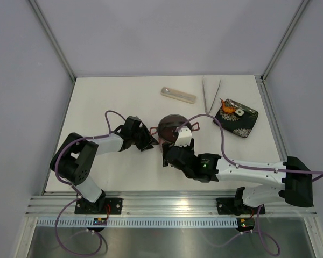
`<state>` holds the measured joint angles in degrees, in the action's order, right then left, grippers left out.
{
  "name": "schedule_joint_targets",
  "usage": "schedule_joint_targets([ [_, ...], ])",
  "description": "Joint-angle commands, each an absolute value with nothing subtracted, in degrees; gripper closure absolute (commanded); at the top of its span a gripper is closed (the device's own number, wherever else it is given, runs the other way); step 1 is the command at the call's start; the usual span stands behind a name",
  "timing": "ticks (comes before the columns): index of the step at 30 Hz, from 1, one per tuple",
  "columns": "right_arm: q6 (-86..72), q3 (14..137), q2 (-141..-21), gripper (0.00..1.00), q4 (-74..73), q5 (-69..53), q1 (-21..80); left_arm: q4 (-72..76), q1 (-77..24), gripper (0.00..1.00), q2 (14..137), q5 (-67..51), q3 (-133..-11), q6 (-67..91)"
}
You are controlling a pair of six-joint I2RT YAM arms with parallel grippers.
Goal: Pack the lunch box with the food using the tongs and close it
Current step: Close the fastener on the packing box.
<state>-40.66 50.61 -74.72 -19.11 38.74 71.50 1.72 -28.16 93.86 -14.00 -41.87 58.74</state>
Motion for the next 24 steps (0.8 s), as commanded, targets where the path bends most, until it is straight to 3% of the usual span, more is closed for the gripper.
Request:
schedule_joint_targets([
  [1,-47.0,50.0,-72.5,0.14,-24.8,45.2,71.7,1.8,-28.2,0.58,94.7,-14.3,-41.7,57.8],
  [24,-34.8,51.9,-80.9,0.13,-7.6,39.9,71.7,2.8,-28.2,0.58,94.5,-14.9,-41.0,58.3],
])
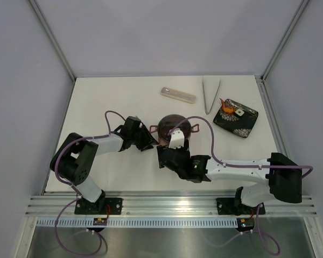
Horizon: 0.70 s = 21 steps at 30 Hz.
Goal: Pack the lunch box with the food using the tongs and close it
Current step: Close the fastener on the packing box.
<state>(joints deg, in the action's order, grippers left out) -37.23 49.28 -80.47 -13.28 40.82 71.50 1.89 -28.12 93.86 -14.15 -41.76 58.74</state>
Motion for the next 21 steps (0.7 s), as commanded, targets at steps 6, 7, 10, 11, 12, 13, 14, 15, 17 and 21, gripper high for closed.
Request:
schedule_joint_targets([
  [6,-33.5,53.4,-82.4,0.13,-6.5,38.2,71.6,2.9,-28.2,0.58,94.4,-15.0,-41.0,58.3],
  [7,-33.4,53.9,-82.7,0.13,-6.5,37.9,71.6,3.0,-28.3,0.58,94.4,-15.0,-41.0,58.3],
  [10,-33.4,54.2,-83.7,0.13,-5.7,36.9,71.7,3.0,-28.2,0.58,94.5,-15.1,-41.0,58.2],
  [11,-33.4,54.3,-84.0,0.13,-5.4,36.6,71.6,3.0,-28.3,0.58,94.5,-15.2,-41.0,58.2],
  [12,-33.4,54.5,-84.2,0.13,-5.4,36.6,71.6,3.0,-28.2,0.58,94.5,-15.2,-41.0,58.2],
  [13,-33.4,54.7,-84.5,0.13,-5.4,36.5,71.6,3.0,-28.3,0.58,94.6,-15.2,-41.0,58.2],
  [14,-33.4,54.8,-84.8,0.13,-5.3,36.5,71.6,3.0,-28.3,0.58,94.6,-15.2,-41.0,58.2],
  [15,-33.2,55.0,-85.0,0.13,-5.3,36.3,71.6,3.0,-28.3,0.58,94.5,-15.2,-41.0,58.2],
  [17,-33.0,55.4,-85.3,0.13,-5.2,36.0,71.6,3.0,-28.3,0.58,94.6,-15.3,-41.0,58.2],
  [21,-32.9,55.8,-85.7,0.13,-4.8,35.7,71.6,3.1,-28.3,0.58,94.7,-15.3,-41.0,58.2],
])
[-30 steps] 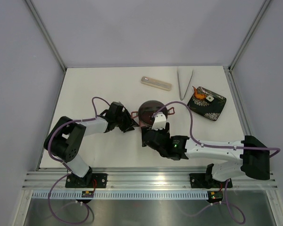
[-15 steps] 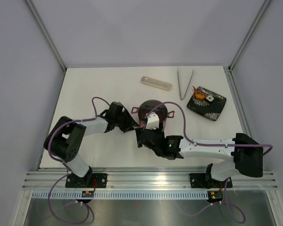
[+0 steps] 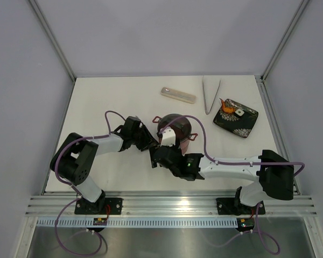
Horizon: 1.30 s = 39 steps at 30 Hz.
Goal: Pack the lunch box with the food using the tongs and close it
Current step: Close the fastener on the packing box.
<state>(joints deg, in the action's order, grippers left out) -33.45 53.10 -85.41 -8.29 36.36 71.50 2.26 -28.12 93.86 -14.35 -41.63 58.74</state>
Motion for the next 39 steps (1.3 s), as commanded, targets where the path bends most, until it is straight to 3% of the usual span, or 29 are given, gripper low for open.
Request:
schedule_joint_targets([
  [1,-32.9,55.8,-85.9,0.13,-4.8,35.6,71.6,3.2,-28.2,0.58,94.7,-15.4,-41.0,58.2],
  [24,-39.7,53.8,-75.7,0.14,-12.0,38.5,72.2,1.9,-28.1,0.58,94.1,-14.9,-41.7,58.0],
  [31,-42.8,51.9,-66.7,0.16,-17.0,42.4,72.3,-6.3,-27.9,0.57,81.3,-6.0,-40.1,54.9],
  [39,-42.1,55.5,-74.0,0.15,-15.3,35.9,72.2,-11.9,-27.7,0.56,71.4,-4.0,-38.2,52.2],
])
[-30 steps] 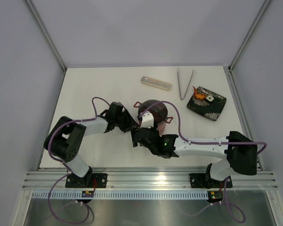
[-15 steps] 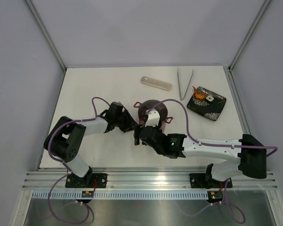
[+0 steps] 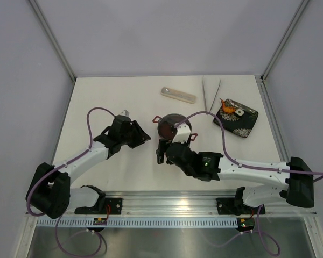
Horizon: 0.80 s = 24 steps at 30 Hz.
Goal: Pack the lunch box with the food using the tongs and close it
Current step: Close the fastener on the packing box.
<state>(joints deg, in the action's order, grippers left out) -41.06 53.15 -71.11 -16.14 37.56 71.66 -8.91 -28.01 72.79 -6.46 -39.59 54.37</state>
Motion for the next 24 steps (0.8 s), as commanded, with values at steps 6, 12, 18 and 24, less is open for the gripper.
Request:
schedule_joint_targets([
  [6,-41.4,55.5,-77.8,0.15,-11.8,35.4,72.2,-13.3,-27.2,0.56,70.1,-4.1,-38.2,51.6],
  [12,-39.2,57.9,-81.1,0.15,-11.7,36.7,72.2,-12.7,-26.5,0.56,71.3,-5.0,-37.8,51.8],
  [18,-37.7,59.5,-83.5,0.15,-10.5,36.0,72.3,-12.5,-25.7,0.56,71.5,-5.6,-37.4,51.8],
  [24,-36.9,60.3,-83.8,0.15,-10.7,36.6,72.2,-12.5,-25.3,0.56,71.4,-5.8,-37.4,51.8],
])
